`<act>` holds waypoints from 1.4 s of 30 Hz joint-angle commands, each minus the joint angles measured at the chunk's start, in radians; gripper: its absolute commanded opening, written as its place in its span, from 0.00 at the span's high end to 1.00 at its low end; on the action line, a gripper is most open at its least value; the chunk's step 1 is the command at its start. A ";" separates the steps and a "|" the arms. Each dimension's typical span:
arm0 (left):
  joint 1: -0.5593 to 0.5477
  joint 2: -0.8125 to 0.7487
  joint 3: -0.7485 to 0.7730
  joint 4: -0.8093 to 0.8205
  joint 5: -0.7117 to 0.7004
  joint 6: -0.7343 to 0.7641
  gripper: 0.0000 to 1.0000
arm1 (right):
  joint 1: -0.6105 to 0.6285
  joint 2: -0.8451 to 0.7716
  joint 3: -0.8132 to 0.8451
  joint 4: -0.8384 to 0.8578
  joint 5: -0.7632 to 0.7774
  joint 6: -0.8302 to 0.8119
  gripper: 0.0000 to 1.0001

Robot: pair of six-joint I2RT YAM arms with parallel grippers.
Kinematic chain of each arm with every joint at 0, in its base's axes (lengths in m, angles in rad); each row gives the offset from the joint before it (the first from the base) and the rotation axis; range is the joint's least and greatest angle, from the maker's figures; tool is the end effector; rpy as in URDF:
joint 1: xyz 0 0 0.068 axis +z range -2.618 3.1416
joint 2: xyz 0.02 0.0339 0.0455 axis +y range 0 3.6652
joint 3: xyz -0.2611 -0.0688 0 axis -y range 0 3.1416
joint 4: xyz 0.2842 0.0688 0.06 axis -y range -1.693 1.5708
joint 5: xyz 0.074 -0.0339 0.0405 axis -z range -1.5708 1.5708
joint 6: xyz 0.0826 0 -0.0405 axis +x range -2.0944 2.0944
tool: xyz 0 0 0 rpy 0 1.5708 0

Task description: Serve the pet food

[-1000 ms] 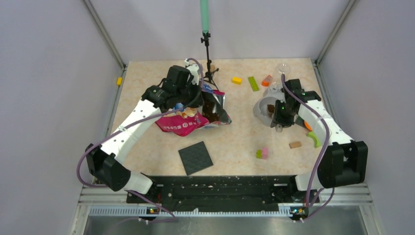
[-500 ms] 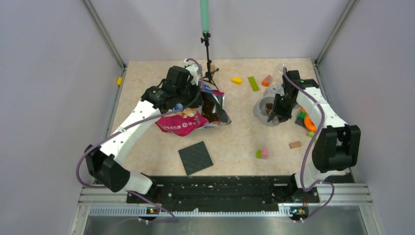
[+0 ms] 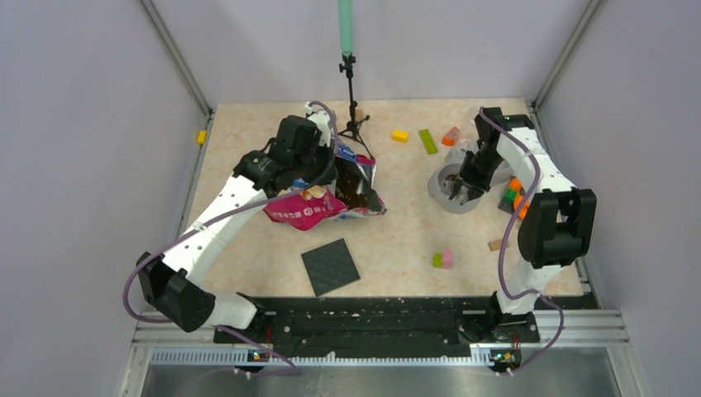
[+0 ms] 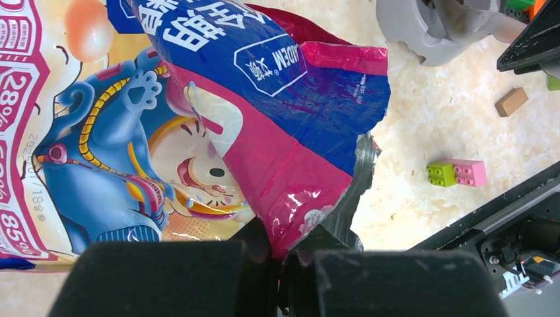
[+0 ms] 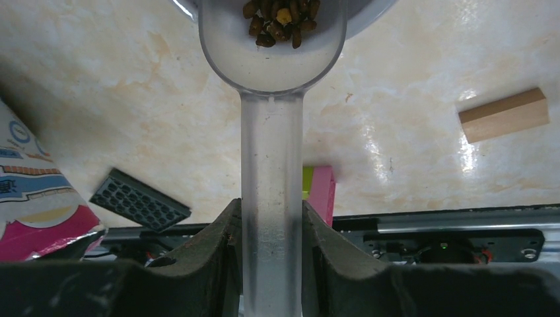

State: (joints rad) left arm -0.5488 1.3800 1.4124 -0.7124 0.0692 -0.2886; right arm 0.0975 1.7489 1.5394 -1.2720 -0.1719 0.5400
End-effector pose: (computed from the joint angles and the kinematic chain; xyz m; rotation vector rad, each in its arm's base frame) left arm 0.3163 -0.2001 0.3407 0.3364 2.2779 -0.5197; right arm 0.3674 0.0501 0.2153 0.6679 3.0238 0.2967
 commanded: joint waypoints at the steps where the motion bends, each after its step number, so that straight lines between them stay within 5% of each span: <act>1: 0.007 -0.077 0.005 0.064 -0.100 0.029 1.00 | -0.032 0.013 0.042 -0.033 -0.116 0.068 1.00; 30: 0.008 -0.079 -0.004 0.060 -0.152 0.055 1.00 | -0.148 0.002 0.125 -0.076 -0.329 0.111 1.00; 42: 0.007 -0.091 -0.013 0.056 -0.147 0.064 1.00 | -0.148 -0.048 0.027 -0.027 -0.364 0.161 1.00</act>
State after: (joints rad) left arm -0.5518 1.3449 1.3911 -0.7155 -0.0006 -0.2604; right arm -0.0418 1.7626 1.5295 -1.3064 -0.4999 0.6540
